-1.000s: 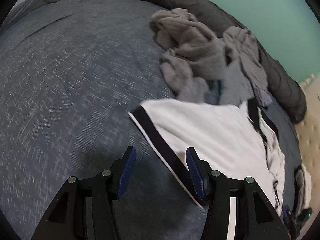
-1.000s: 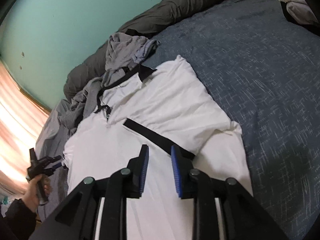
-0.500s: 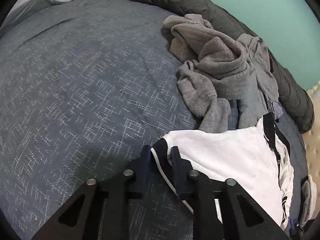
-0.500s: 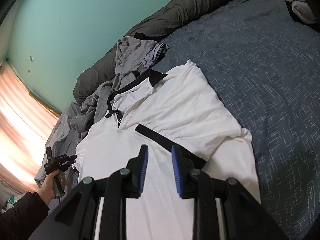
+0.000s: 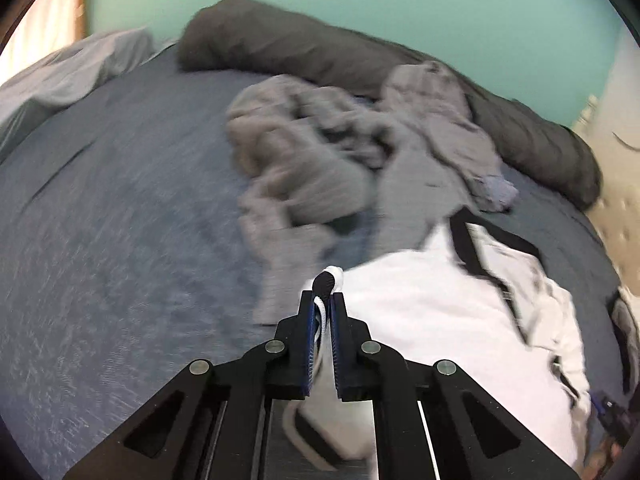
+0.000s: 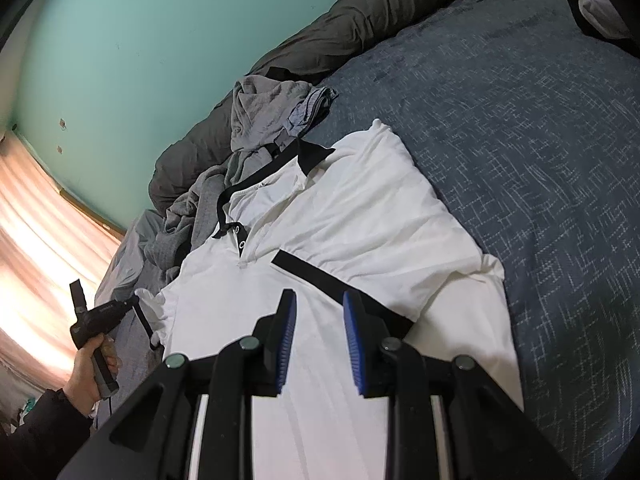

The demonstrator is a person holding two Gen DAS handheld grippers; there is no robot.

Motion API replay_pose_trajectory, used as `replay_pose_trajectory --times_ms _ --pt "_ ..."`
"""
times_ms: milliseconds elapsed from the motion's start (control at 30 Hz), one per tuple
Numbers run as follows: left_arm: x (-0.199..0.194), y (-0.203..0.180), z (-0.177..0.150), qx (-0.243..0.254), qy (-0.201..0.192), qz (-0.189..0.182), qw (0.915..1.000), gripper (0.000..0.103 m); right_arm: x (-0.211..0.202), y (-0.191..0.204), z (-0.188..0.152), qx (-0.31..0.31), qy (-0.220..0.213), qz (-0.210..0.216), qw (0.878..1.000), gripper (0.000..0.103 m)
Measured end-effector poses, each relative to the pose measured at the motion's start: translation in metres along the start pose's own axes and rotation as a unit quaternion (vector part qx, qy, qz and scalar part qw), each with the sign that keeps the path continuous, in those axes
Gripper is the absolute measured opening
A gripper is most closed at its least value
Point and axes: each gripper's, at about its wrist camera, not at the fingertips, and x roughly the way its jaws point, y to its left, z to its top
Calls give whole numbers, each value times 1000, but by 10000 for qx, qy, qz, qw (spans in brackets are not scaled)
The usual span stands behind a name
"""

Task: Fold clothes
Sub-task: 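Grasp the other black-cuffed sleeve with the left gripper and fold it across the shirt front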

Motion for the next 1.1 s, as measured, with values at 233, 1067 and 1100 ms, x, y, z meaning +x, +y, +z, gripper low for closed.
replay_pose_trajectory --times_ms 233,1067,1100 --pt "-3 -97 1 629 248 -508 9964 8 -3 -1 3 73 -14 106 9999 24" --pt "19 -74 -60 720 938 77 9929 27 -8 -2 7 244 -78 246 9994 24" --pt "23 -73 -65 734 1011 40 9922 21 -7 -2 6 238 -65 244 9994 24"
